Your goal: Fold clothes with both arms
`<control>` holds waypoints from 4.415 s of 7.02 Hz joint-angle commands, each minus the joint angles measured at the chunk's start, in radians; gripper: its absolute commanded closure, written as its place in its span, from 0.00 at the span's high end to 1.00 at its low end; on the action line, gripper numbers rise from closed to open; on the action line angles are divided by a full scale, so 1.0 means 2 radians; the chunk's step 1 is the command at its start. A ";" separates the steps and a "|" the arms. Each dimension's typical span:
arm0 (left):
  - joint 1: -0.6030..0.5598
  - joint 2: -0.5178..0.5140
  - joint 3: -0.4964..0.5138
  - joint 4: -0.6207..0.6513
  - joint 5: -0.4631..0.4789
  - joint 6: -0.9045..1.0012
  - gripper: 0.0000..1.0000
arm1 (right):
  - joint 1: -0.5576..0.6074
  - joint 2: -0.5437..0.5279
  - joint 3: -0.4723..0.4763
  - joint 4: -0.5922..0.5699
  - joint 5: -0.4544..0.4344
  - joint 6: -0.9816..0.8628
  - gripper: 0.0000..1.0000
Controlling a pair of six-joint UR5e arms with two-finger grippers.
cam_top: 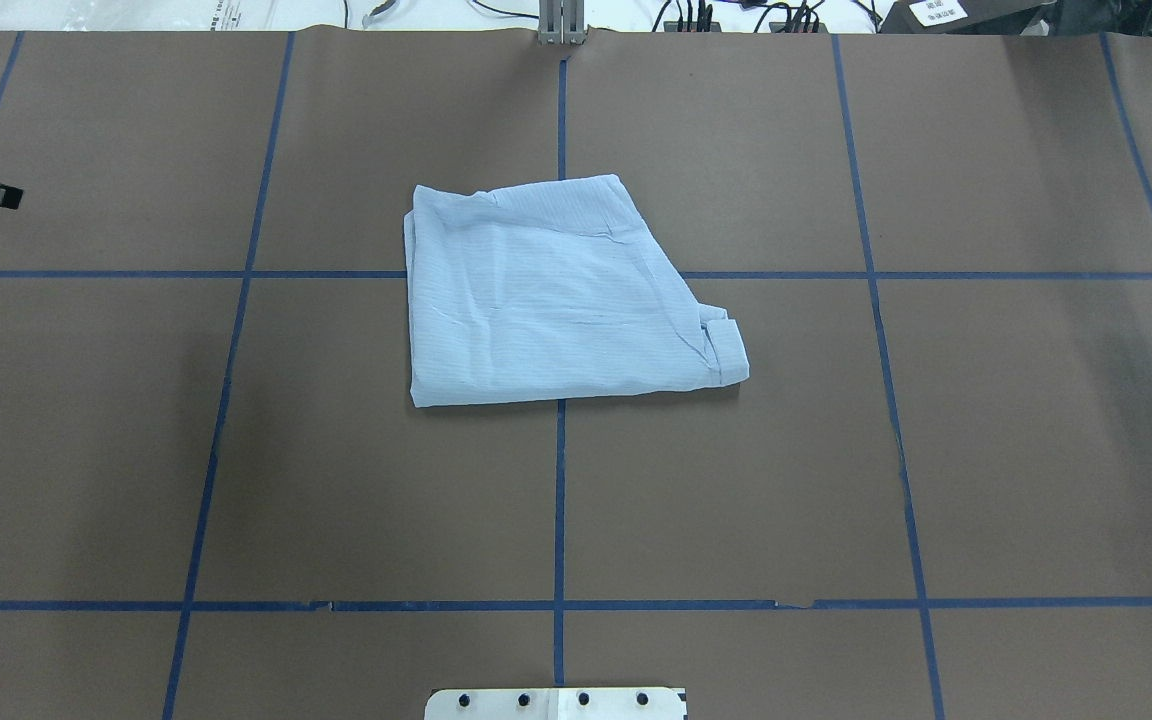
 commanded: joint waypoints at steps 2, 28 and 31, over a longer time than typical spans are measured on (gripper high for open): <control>-0.068 0.057 -0.075 0.058 -0.077 0.046 1.00 | 0.053 -0.003 0.008 -0.107 0.005 -0.130 1.00; -0.101 0.054 -0.151 0.218 -0.077 0.085 1.00 | 0.034 -0.022 0.196 -0.186 0.044 -0.122 1.00; -0.101 0.054 -0.152 0.218 -0.077 0.085 1.00 | 0.032 -0.023 0.199 -0.186 0.044 -0.122 1.00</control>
